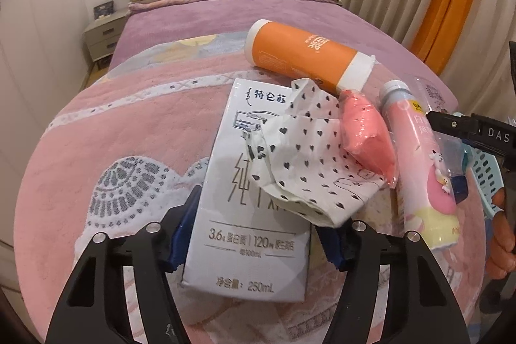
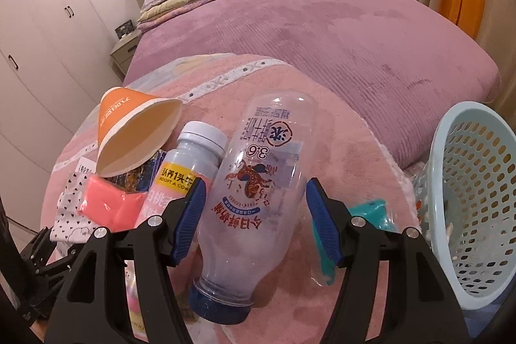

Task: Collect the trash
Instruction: 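Close left tool on the milk carton while right tool grasps the clear bottle, then carry the carton and bottle over the blue basket and open both tools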

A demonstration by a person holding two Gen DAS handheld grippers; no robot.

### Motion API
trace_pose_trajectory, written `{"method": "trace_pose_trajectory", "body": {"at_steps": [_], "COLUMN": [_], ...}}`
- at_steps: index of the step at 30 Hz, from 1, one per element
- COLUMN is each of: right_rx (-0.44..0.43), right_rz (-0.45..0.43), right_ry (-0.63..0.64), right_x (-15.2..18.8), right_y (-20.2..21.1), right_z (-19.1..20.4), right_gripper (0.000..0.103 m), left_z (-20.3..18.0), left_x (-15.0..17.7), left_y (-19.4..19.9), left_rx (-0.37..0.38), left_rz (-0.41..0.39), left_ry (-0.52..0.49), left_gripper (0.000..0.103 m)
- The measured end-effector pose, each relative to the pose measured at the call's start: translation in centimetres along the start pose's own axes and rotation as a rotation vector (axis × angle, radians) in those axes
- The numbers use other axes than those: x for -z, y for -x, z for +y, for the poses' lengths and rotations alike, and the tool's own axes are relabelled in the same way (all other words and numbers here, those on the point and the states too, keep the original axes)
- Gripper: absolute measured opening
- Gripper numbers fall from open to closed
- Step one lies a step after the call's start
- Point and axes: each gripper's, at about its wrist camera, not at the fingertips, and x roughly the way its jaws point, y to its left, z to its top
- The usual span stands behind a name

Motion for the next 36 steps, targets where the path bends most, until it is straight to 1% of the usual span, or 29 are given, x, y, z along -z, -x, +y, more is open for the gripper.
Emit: {"method": "trace_pose_trajectory", "body": {"at_steps": [3,5,12,15,21,23,30,36], "right_rx": [0.019,0.004,0.002,-0.003,-0.042,-0.05,-0.097,-0.129], "right_rz": [0.013,0.027,0.022,-0.018,-0.043,-0.055,-0.079,-0.139], "right_ry": [0.003,-0.012,0.033,0.047,0.073,0.084,0.079,0.047], "right_x": [0.0,0.0,0.7,1.6,3.0,3.6,4.9,5.3], "right_y": [-0.4,-0.8,-0.4,0.8,3.2,4.3,7.2,10.3], "right_z": [0.2,-0.1,0.1,0.2,0.7,0.7,0.3,-1.4], "right_gripper": [0.061,0.061,0.059,0.059,0.058,0.057,0.056,0.056], "left_z": [0.2,0.6,2.5,3.2,3.8,4.0,2.0,-1.5], "left_x": [0.3,0.2,1.1,1.9,2.9,2.8,2.9,2.1], "left_y": [0.3,0.4,2.9,4.4,6.9,7.7,10.3,12.2], "left_rx": [-0.006,-0.009,-0.006,-0.005,-0.005,0.007,0.051,0.111], "left_rz": [-0.011,-0.019,-0.074,-0.099,-0.135,-0.154,-0.205,-0.243], "left_ry": [0.004,0.017,0.103,0.14,0.18,0.189,0.179,0.122], "left_gripper": [0.058,0.058,0.058,0.058,0.058,0.058,0.058,0.058]}}
